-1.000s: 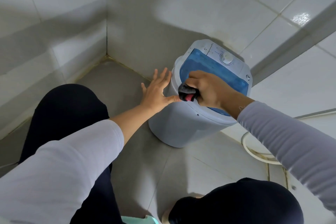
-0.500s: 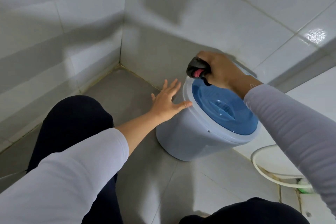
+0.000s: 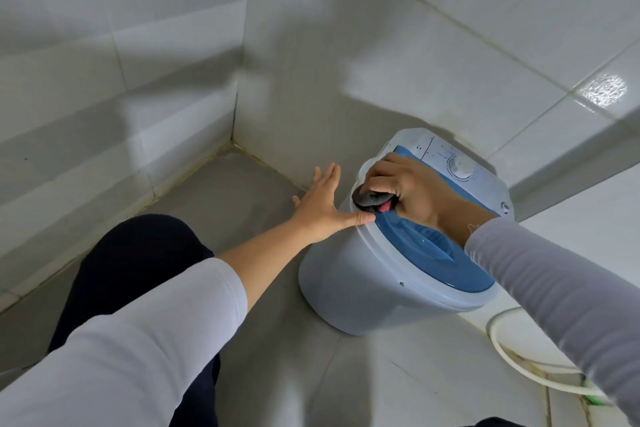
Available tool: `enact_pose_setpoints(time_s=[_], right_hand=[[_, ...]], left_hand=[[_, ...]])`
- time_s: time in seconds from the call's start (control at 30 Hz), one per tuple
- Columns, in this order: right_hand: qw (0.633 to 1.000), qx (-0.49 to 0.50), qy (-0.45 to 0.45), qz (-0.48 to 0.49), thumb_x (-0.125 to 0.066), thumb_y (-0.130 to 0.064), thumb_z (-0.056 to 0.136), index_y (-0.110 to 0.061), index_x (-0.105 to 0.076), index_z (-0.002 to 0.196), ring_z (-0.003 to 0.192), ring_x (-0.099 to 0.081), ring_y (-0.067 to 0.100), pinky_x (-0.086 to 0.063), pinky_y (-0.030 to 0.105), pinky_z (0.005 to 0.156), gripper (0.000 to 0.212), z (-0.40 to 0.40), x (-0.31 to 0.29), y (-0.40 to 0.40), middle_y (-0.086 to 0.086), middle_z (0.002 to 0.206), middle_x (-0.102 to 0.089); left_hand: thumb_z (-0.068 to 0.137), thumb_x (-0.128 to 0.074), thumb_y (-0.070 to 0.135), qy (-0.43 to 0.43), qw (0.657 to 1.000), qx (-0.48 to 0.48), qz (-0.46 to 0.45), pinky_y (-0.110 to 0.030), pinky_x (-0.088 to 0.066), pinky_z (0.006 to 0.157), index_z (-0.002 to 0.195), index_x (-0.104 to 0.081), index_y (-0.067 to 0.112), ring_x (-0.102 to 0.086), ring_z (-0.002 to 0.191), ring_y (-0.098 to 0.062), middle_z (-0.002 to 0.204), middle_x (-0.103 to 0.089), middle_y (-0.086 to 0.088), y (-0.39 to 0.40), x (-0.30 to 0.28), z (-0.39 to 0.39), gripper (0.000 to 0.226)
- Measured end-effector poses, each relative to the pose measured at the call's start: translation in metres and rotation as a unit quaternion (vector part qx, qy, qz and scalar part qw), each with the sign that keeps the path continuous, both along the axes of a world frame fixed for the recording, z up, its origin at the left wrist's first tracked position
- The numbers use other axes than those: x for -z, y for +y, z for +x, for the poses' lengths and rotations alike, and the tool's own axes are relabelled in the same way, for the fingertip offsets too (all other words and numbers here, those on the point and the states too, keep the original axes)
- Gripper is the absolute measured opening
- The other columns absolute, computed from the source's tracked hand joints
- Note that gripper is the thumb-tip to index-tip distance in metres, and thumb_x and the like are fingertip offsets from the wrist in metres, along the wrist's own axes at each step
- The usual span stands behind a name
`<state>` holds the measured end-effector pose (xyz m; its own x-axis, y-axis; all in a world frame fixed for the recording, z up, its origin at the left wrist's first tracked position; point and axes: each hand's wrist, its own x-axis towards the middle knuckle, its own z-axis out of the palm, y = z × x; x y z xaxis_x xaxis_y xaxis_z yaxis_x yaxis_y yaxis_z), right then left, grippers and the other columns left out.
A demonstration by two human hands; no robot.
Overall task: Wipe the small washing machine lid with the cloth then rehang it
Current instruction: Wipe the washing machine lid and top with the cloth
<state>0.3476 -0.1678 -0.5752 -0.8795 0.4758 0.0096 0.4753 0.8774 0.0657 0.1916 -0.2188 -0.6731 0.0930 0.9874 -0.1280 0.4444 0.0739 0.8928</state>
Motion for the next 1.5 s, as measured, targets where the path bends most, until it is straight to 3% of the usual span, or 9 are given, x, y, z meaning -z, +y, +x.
enact_pose_setpoints(time_s=[0.17,0.4,0.57,0.73,0.83,0.93,1.17,1.37,1.5], right_hand=[[0.999,0.03,0.005,0.038,-0.067,0.003,0.06,-0.011,-0.071,0.08,0.068,-0.054,0.029,-0.043,0.032,0.057,0.025,-0.002,0.007,0.016,0.005,0.076,-0.064],[0.993,0.094,0.011,0.067,-0.065,0.014,0.054,-0.006,-0.071,0.079,0.066,-0.055,0.032,-0.04,0.032,0.054,0.032,0.0,0.01,0.049,0.011,0.075,-0.065],[0.992,0.101,0.0,0.068,-0.053,0.009,0.063,-0.001,-0.069,0.079,0.067,-0.055,0.035,-0.033,0.031,0.054,0.025,-0.001,0.005,0.06,0.016,0.074,-0.064],[0.978,0.202,-0.039,0.042,-0.054,0.003,0.076,-0.003,-0.063,0.1,0.095,-0.054,0.035,-0.046,0.039,0.071,0.026,-0.007,-0.011,0.072,0.015,0.101,-0.063],[0.957,0.287,0.033,0.024,-0.051,0.005,0.075,-0.008,-0.058,0.111,0.098,-0.057,0.037,-0.047,0.041,0.079,0.039,-0.005,-0.031,0.077,0.016,0.106,-0.062],[0.952,0.3,0.059,0.014,-0.053,0.006,0.075,-0.012,-0.054,0.119,0.1,-0.058,0.038,-0.048,0.04,0.08,0.048,-0.001,-0.045,0.079,0.015,0.11,-0.064],[0.961,0.261,-0.063,-0.061,-0.051,0.002,0.075,-0.009,-0.061,0.097,0.092,-0.056,0.028,-0.046,0.038,0.075,0.026,-0.006,-0.028,0.071,0.005,0.094,-0.056],[0.972,0.228,-0.036,-0.046,-0.057,0.0,0.077,-0.003,-0.061,0.085,0.082,-0.049,0.026,-0.04,0.034,0.064,0.01,0.0,-0.012,0.077,0.001,0.084,-0.044],[0.976,0.215,-0.035,-0.015,-0.056,-0.002,0.076,-0.002,-0.06,0.083,0.085,-0.049,0.026,-0.043,0.037,0.067,0.009,0.0,-0.007,0.087,0.003,0.081,-0.042]], left_hand=[[0.069,-0.067,0.064,-0.005,1.0,0.016,-0.011,-0.065,-0.002,0.114,0.153,0.002,0.023,0.017,0.147,-0.01,0.161,0.008,0.011,0.001,0.0,-0.001,0.116],[0.069,-0.066,0.065,0.002,0.999,0.03,-0.014,-0.064,-0.005,0.115,0.153,0.002,0.024,0.018,0.147,-0.009,0.16,0.009,0.012,0.001,-0.001,-0.002,0.116],[0.069,-0.067,0.066,0.022,0.999,0.04,-0.01,-0.065,-0.001,0.114,0.152,0.002,0.023,0.017,0.147,-0.01,0.16,0.009,0.012,0.005,-0.003,-0.004,0.117],[0.065,-0.07,0.065,0.032,0.997,0.057,-0.03,-0.062,-0.004,0.116,0.152,0.003,0.023,0.019,0.146,-0.01,0.16,0.01,0.012,0.013,-0.007,-0.007,0.121],[0.069,-0.067,0.064,0.025,0.997,0.062,-0.039,-0.058,-0.006,0.118,0.152,0.001,0.025,0.018,0.146,-0.01,0.16,0.008,0.013,0.023,-0.013,-0.011,0.114],[0.081,-0.058,0.059,0.032,0.999,0.039,-0.019,-0.049,-0.005,0.121,0.153,0.0,0.021,0.015,0.147,-0.013,0.161,0.006,0.009,0.038,-0.022,-0.01,0.1],[0.087,-0.056,0.052,0.078,0.997,0.024,-0.017,-0.058,-0.01,0.117,0.152,0.0,0.015,0.014,0.148,-0.02,0.162,0.004,0.003,0.081,-0.026,0.009,0.093],[0.083,-0.062,0.051,0.098,0.994,0.033,-0.027,-0.057,-0.013,0.117,0.152,0.0,0.015,0.012,0.149,-0.02,0.162,0.004,0.003,0.092,-0.032,0.01,0.1],[0.083,-0.062,0.052,0.112,0.992,0.043,-0.033,-0.057,-0.014,0.117,0.152,0.001,0.016,0.012,0.149,-0.019,0.162,0.005,0.004,0.093,-0.033,0.009,0.1]])
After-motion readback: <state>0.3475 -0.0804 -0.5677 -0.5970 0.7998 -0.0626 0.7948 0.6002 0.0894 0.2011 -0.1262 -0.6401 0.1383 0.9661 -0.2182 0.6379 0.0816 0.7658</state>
